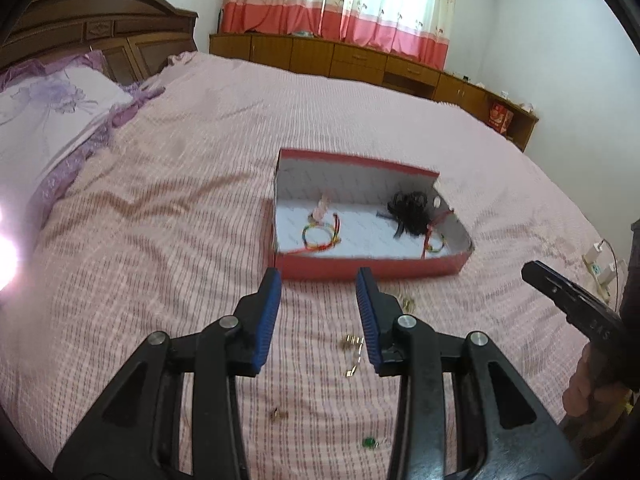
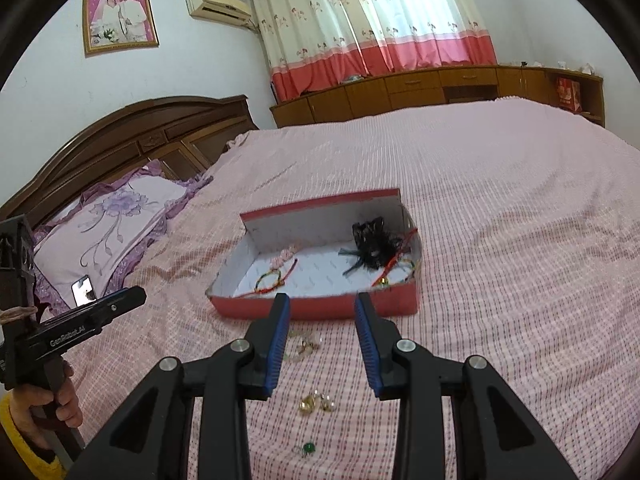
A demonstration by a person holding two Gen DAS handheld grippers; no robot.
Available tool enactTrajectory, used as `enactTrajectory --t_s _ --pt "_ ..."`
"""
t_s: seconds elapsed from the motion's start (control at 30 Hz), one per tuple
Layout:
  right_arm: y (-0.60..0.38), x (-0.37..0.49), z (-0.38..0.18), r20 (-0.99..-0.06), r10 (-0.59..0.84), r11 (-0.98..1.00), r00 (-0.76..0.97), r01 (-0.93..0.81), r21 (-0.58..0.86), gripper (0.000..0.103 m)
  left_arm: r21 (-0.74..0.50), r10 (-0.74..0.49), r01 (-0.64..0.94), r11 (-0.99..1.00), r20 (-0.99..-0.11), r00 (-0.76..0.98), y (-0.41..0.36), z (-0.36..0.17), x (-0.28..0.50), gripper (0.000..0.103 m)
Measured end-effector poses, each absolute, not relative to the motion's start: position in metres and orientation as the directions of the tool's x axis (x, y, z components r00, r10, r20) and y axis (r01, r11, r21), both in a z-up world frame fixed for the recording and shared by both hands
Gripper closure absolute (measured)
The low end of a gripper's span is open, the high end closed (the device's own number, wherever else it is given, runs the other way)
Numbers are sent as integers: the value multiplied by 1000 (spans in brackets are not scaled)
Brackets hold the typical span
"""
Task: Organize jewelry
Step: 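Withdraw both tools from the shoebox toward the gold pendants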
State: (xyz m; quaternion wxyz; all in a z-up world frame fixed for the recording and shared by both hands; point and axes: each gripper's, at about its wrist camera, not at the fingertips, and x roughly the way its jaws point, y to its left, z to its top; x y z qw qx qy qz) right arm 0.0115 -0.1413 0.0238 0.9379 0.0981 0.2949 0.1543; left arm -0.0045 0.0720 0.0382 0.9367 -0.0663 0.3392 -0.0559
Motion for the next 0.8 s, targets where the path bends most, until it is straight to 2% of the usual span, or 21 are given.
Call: enactTrajectory --t_s 0.33,0.6,0.8 --pt "-126 4 -6 -589 361 930 723 -236 281 67 -162 -148 46 986 -708 690 77 2 -21 73" --pt "-111 4 -33 -651 352 936 672 -235 263 57 -158 -149 42 987 -759 634 81 -21 -30 73" --pt "-105 8 -50 -693 334 943 640 -224 248 54 -161 -161 53 986 -792 589 79 -38 -33 73"
